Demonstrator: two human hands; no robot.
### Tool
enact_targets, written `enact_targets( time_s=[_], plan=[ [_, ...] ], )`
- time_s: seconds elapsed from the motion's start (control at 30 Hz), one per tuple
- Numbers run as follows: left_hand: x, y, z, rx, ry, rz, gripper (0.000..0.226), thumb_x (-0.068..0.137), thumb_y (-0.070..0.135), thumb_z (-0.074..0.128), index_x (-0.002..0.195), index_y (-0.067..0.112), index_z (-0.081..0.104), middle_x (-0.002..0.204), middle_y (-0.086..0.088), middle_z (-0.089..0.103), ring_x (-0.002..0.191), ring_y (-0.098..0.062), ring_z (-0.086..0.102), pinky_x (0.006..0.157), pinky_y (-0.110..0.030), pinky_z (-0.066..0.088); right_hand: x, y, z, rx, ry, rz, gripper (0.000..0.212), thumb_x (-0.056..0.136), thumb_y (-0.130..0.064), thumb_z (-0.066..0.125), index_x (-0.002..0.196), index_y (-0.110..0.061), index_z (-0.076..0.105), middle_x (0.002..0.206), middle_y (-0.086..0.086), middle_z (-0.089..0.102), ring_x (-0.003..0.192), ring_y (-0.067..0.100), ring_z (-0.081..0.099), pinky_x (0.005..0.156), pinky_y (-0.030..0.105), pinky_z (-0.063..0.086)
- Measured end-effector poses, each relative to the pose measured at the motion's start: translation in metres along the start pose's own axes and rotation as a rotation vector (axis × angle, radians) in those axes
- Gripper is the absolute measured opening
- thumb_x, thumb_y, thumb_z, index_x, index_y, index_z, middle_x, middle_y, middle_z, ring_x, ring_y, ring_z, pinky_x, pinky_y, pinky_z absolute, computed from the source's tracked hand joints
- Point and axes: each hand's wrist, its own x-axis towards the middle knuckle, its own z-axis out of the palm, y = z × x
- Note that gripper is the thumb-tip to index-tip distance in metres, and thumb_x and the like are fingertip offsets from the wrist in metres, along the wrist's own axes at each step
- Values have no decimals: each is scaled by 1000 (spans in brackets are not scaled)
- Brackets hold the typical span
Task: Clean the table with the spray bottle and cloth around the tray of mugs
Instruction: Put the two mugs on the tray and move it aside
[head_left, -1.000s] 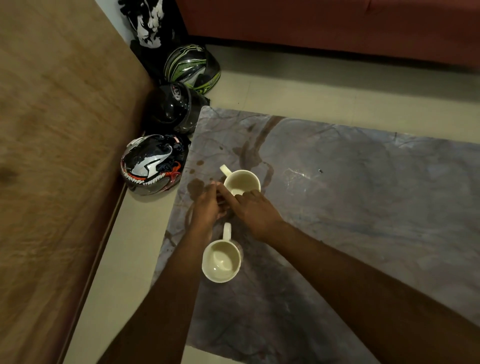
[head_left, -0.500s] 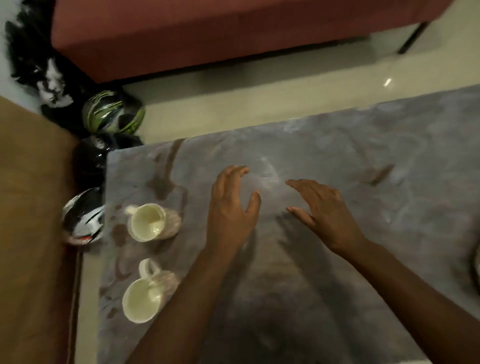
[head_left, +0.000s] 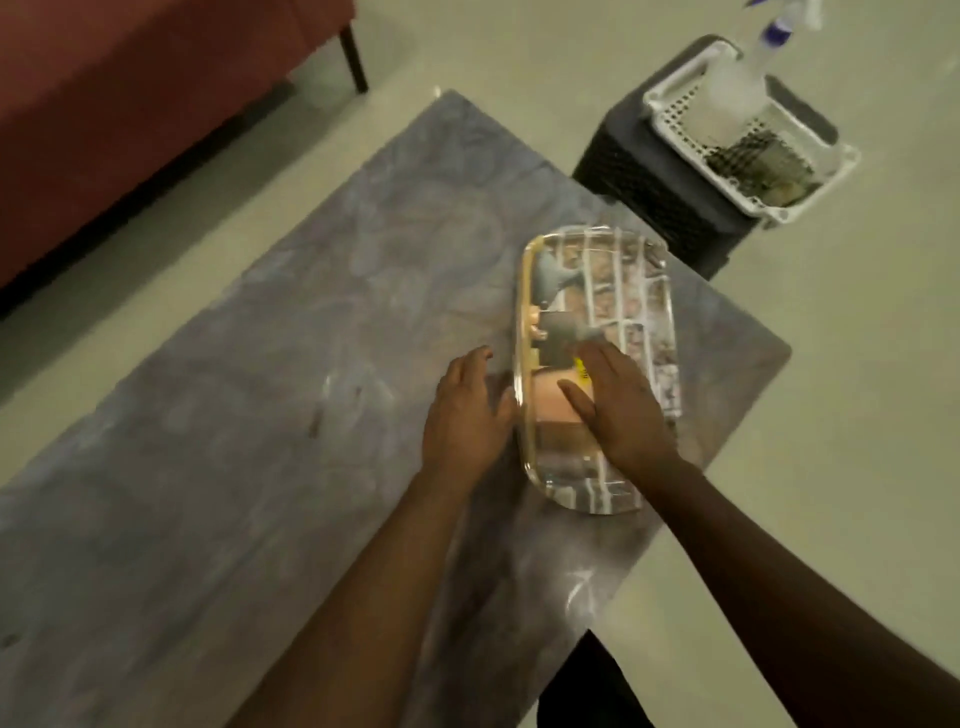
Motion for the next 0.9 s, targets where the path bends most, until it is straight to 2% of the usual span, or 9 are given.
enact_targets(
  time_s=[0.07, 0.17, 0.23, 0.33, 0.43, 0.57, 0.7, 0.77, 0.9],
  plan=[
    [16, 7, 16, -3, -25, -71, 52, 90, 29, 62, 137, 14, 46, 123, -10, 62, 114, -27, 58, 92, -35, 45, -4, 41, -12, 50, 59, 107, 49, 89, -36, 37, 123, -3, 53, 121, 19, 54, 112, 34, 50, 93, 38, 38],
    [32, 13, 33, -8, -53, -168, 51, 91, 35, 62, 135, 16, 48, 104, -5, 70, 99, -22, 64, 79, -28, 44, -19, 84, -25, 134, 171, 255, 42, 94, -32, 37, 120, -4, 54, 114, 19, 55, 109, 26, 44, 86, 33, 37],
    [36, 10, 38, 6, -58, -196, 51, 89, 33, 66, 134, 17, 49, 99, -4, 70, 93, -21, 65, 76, -28, 44, -27, 93, -20, 171, 150, 308, 35, 95, -27, 42, 121, -6, 52, 112, 17, 55, 107, 24, 42, 82, 27, 33],
    [37, 6, 44, 31, -70, -207, 43, 86, 28, 71, 126, 20, 55, 90, -2, 69, 86, -20, 65, 74, -29, 48, -28, 95, -4, 178, 130, 336, 43, 87, -25, 38, 122, -4, 50, 113, 19, 55, 102, 19, 43, 77, 22, 29],
    [35, 1, 42, 59, -52, -208, 28, 86, 24, 70, 112, 19, 61, 83, 2, 63, 83, -20, 64, 70, -28, 46, -21, 87, 1, 190, 151, 409, 48, 83, -28, 37, 123, -4, 51, 118, 18, 56, 108, 28, 50, 86, 27, 34],
    [17, -26, 15, 71, 7, -256, 24, 87, 24, 69, 108, 17, 61, 83, 4, 60, 80, -19, 59, 68, -27, 41, -19, 60, 17, 172, 83, 331, 36, 89, -25, 49, 120, -8, 53, 116, 12, 59, 106, 31, 54, 85, 26, 36],
    [-33, -79, -32, 46, 101, -363, 23, 86, 27, 68, 106, 15, 62, 85, 0, 64, 84, -24, 64, 69, -30, 47, -22, -7, 44, 219, 21, 140, 64, 81, -46, 32, 122, -2, 52, 111, 15, 61, 99, 28, 56, 79, 25, 35],
    [-65, -105, -54, 39, 154, -417, 25, 87, 26, 67, 106, 12, 60, 94, -5, 68, 89, -27, 65, 69, -31, 45, -26, -45, 61, 262, -8, 105, 67, 78, -48, 33, 126, -3, 50, 107, 14, 62, 95, 26, 57, 80, 28, 39],
    [-145, -170, -101, 15, 270, -569, 27, 89, 27, 66, 107, 10, 58, 102, -9, 70, 96, -30, 65, 68, -28, 38, -45, -131, 110, 337, -150, 24, 66, 72, -44, 35, 125, -9, 52, 103, 17, 65, 93, 33, 62, 84, 38, 49]
  ],
)
